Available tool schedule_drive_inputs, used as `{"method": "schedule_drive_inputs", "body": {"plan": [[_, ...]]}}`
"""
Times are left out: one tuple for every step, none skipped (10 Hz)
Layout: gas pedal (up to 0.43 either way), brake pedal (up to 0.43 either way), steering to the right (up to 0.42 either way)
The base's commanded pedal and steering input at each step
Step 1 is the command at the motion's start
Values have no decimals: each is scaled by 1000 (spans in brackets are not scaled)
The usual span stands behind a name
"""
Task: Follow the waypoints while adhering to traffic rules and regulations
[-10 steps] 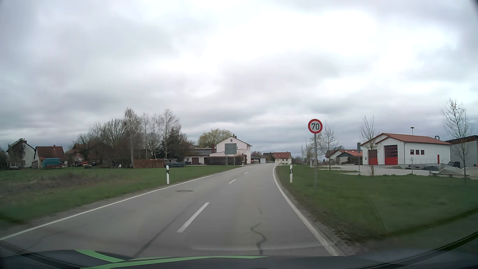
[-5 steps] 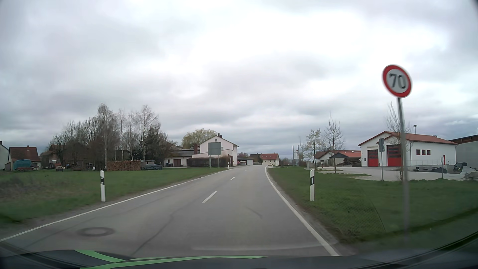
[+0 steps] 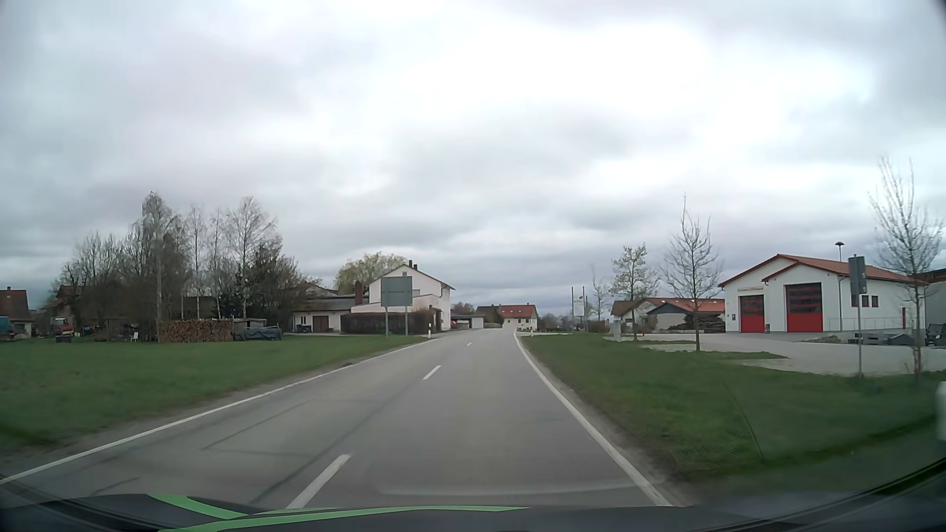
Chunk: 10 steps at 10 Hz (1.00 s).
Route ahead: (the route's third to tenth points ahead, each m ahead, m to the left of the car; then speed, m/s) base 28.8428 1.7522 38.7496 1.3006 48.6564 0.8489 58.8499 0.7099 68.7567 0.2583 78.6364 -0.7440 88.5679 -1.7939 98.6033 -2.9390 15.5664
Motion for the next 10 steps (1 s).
{"method": "schedule_drive_inputs", "body": {"plan": [[197,0,14],[197,0,14],[209,0,14],[209,0,12],[209,0,10],[209,0,9],[220,0,9],[220,0,9],[220,0,8],[220,0,8]]}}
